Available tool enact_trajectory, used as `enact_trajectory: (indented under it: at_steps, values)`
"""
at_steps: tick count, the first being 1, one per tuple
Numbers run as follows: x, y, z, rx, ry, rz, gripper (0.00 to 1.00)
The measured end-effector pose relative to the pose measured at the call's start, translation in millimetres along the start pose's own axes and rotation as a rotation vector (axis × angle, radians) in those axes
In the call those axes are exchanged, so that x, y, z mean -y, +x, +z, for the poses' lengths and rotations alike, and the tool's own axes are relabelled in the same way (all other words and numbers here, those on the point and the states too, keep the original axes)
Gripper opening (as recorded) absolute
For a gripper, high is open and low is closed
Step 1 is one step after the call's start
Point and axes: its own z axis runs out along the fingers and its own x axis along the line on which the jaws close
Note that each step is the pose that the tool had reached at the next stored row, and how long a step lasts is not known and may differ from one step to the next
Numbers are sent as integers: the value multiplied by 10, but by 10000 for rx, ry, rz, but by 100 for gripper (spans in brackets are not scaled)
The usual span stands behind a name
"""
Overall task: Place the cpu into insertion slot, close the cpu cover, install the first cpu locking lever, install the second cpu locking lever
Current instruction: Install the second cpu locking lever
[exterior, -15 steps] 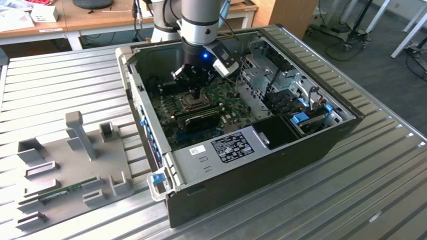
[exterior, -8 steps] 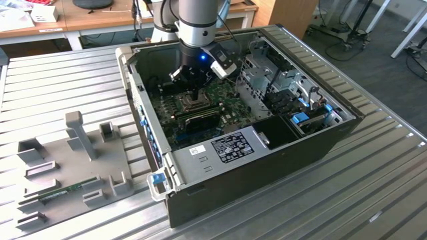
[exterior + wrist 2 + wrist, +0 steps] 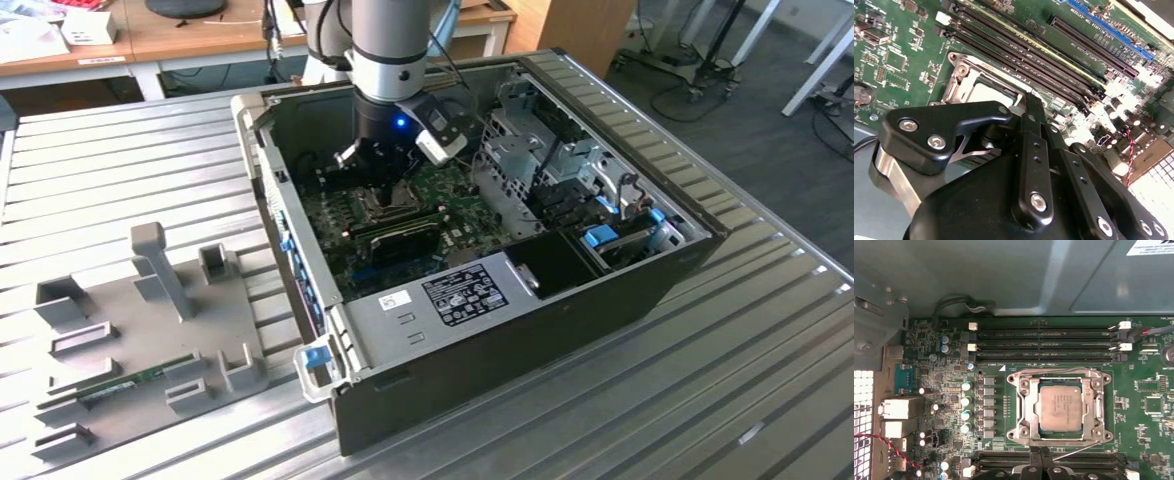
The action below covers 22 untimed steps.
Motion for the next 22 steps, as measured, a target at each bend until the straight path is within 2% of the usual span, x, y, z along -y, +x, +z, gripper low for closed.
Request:
enact_trajectory:
  at_steps: [9,18,22]
  values:
    - [2,40,39,-1,1,1,11]
    - [5,143,104,-1,0,0,11]
    - [5,146,110,0,0,0,11]
